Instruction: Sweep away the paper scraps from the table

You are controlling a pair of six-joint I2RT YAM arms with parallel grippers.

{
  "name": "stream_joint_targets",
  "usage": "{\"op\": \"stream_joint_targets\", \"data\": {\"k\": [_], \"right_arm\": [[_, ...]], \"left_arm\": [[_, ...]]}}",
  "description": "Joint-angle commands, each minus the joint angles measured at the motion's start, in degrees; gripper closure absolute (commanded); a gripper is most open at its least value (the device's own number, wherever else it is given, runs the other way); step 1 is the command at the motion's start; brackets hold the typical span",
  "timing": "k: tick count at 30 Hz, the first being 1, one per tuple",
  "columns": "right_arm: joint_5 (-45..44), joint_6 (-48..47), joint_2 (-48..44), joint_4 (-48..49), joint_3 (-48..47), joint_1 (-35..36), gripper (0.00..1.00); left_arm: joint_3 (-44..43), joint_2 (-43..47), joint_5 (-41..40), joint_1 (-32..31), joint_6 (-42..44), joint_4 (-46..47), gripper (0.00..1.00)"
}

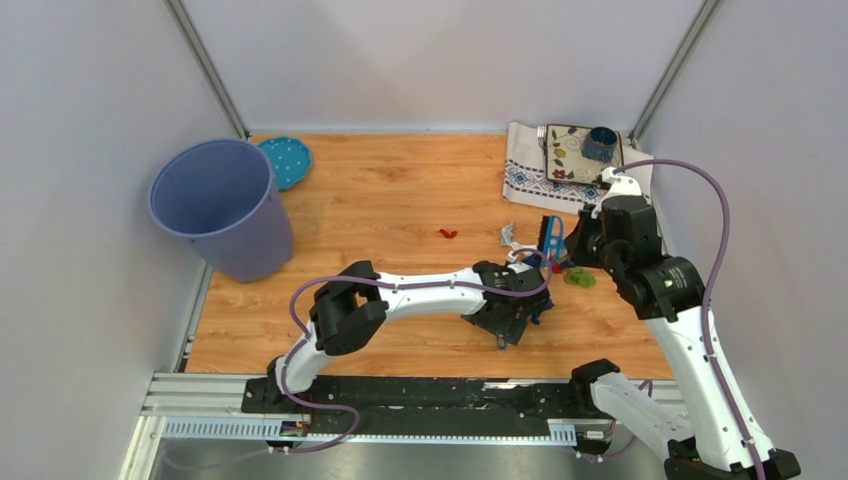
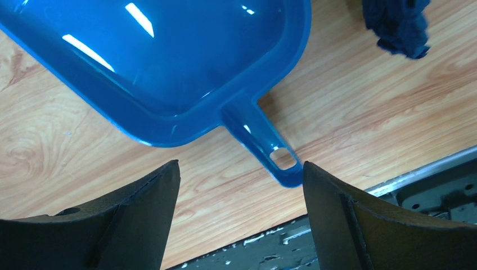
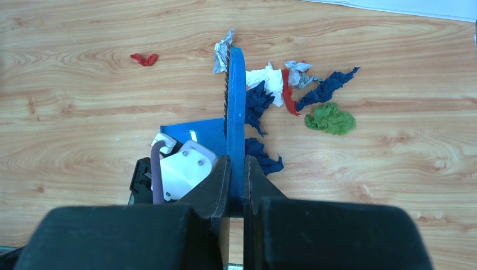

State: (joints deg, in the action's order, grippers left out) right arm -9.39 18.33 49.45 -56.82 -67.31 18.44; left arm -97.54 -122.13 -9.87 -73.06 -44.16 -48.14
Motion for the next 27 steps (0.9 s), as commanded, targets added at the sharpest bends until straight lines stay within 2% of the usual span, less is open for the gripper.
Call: {"op": "stream_joint_targets", "data": {"k": [1,4,8,12,17,20,21,23,24,26,27], "right_arm": [[0.3,-1.2,-1.3,0.6,0.5,-0.3,1.0],[0.4,-1.1,-1.4,0.3,0.4,-0.3,1.0],[0.6,-1.2,-2.1,0.0,0.2,-0.3,1.0],[0.4,-1.4,-2.8,-0.6,-0.2,-0.3,1.0],[0.5,-1.5,-3.7,-0.7,0.0,-0.3,1.0],[0.8,-1.2,-4.0,-0.7,0.1,-0.3,1.0],[0.9,-1.1,-3.9,-0.6,0.1,-0.3,1.0],[0.9,-0.9,-4.6,-0.7,0.2,-0.3,1.0],[0.9,-0.8,-4.7,-0.7,0.2,-0.3,1.0],[0.8,-0.7,-5.2,-0.5,0.1,-0.2,1.0],[1.3,-0.8,-5.2,-0.4,0.1,-0.3,1.0]], "left_arm": [[-5.6,-1.9,2.0,-0.2,-1.7,-0.6,0.12],[-8.8,-3.9,2.0,-0.2,-2.2,-1.2,0.12],[-9.0,-7.1,3.1,-0.1,-2.5,-1.1,0.12],[-5.8,-7.5,4.4,-0.2,-3.1,-0.9,0.12],[-3.2,-4.7,2.9,-0.2,-2.5,-0.2,0.19],[-0.7,-2.4,0.2,0.4,-1.3,0.8,0.4],[2.3,-1.5,0.2,1.2,-1.2,1.3,0.54],[6.5,2.1,0.9,2.0,-0.7,3.3,0.65],[11.2,3.5,1.1,3.1,-0.4,3.9,0.76],[16.7,9.1,0.8,4.1,0.3,7.1,0.87],[22.2,11.1,0.9,5.4,0.7,8.4,0.99]]}}
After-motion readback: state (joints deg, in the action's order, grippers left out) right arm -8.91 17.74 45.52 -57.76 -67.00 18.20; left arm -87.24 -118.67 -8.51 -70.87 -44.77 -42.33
